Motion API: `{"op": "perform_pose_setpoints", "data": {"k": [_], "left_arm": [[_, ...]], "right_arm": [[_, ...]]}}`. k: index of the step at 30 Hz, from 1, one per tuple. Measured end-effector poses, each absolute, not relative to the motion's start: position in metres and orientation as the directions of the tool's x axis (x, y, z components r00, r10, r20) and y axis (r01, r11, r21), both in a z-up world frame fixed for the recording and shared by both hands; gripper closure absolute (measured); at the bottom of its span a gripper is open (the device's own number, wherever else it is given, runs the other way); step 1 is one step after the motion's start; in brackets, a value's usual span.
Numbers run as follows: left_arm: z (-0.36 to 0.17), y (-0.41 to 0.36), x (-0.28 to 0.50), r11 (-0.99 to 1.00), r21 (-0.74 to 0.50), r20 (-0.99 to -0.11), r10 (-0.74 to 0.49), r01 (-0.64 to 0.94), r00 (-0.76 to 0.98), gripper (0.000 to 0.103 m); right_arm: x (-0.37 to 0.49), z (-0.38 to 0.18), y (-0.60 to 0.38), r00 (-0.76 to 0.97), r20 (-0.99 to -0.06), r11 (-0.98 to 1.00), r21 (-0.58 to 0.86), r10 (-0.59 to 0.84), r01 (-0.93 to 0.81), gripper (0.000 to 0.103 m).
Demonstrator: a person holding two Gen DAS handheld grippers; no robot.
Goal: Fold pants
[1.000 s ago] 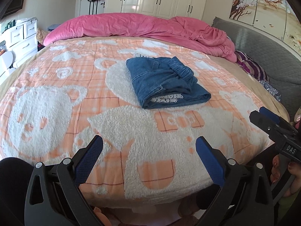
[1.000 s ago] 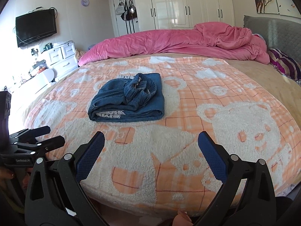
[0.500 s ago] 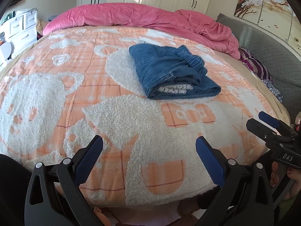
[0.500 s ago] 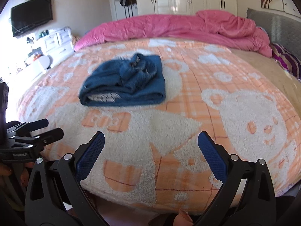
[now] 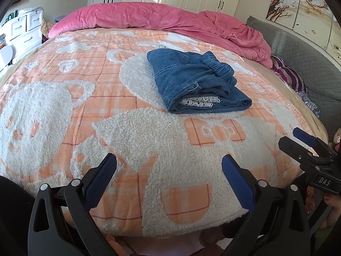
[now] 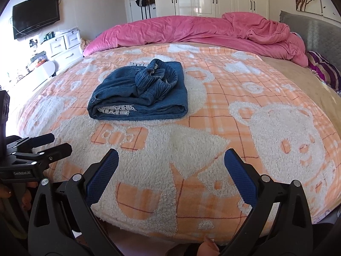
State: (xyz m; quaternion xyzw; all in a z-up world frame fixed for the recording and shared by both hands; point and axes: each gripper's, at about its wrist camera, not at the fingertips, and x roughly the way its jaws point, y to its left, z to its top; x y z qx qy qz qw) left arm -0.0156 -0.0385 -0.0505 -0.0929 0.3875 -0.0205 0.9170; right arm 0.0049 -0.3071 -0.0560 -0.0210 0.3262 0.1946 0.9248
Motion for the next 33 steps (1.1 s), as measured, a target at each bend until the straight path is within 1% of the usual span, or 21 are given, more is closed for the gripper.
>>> {"op": "perform_pose_setpoints", "data": {"k": [33], "left_arm": [[-0.0466, -0.0394, -0.0168, 0.982, -0.187, -0.705, -0.110, -0.034, 0.700, 0.005]], "right_arm": [[0.0068, -0.0578, -0.3047, 0.718, -0.618, 0.931, 0.066, 0.320, -0.359, 0.009]]}}
